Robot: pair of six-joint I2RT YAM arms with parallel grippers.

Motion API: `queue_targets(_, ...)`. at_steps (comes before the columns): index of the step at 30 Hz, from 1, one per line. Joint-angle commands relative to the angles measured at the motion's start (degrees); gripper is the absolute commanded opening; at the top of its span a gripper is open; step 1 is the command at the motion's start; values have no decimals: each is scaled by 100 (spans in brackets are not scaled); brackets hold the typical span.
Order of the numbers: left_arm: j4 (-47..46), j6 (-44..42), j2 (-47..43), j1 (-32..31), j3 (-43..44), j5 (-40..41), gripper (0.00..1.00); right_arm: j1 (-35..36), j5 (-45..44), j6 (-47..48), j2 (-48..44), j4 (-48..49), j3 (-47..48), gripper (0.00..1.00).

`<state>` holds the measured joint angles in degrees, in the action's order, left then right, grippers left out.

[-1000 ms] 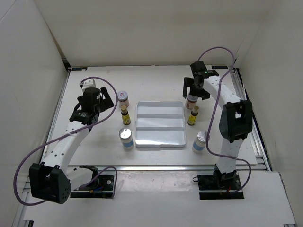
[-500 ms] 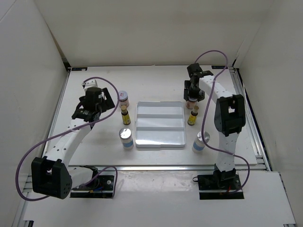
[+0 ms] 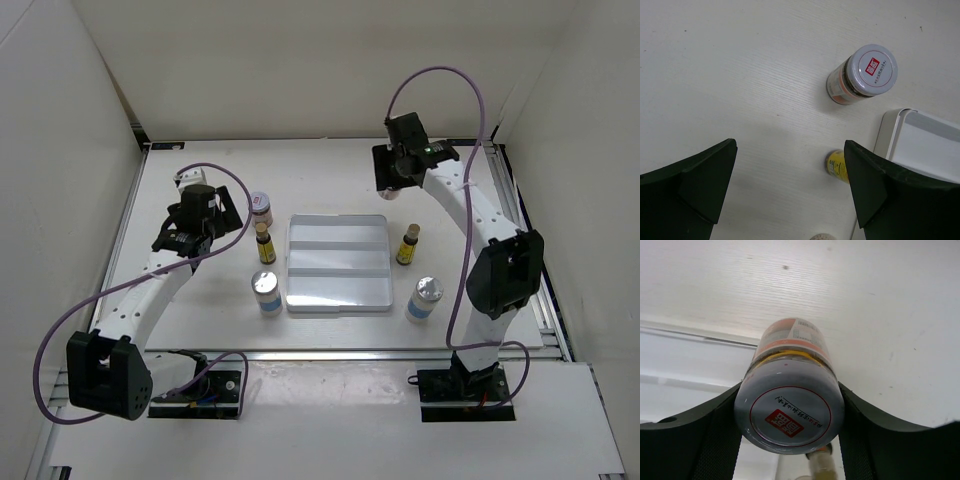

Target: Organize the condiment bottles

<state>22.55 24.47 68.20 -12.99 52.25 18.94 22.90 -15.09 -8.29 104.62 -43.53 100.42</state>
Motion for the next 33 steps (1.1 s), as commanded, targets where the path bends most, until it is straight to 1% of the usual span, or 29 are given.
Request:
queue_targets(1,57,-30,-18,-28,216,40,99,259,348,249,-82,292,241,3)
queue_targets(3,57,-30,-18,-28,216,40,99,417,349,101,67,231,241,2)
queue_targets(6,57,-30,35,-28,216,40,99,663,533,-67,190,231,-92,0)
queue_targets(10,57,-30,35,-28,216,40,99,856,402,-286,383,231,-242,0)
queue_targets(17,57,-30,35,-28,268,40,99,857,349,-594,384,169,-576,0)
queue_targets(21,57,-30,88,-28,268,40,99,857,16,-647,515,169,-717,1)
queue_targets(24,57,-30,140,-28,268,-13,99,857,-38,-700,656,169,-717,10)
queue_targets(25,57,-30,140,-28,268,-65,99,857,-38,-700,743,169,-717,18)
queue_targets(27,57,-82,245,-28,268,-66,99,857,-38,-761,823,221,-717,25)
queue_targets(28,57,-135,246,-28,268,-118,99,857,-38,-761,893,222,-717,34)
queue_targets(31,57,-249,360,-28,373,-171,99,857,-38,-832,955,275,-717,42)
queue_targets(33,118,-250,483,-28,469,-232,99,857,-38,-893,955,275,-717,66)
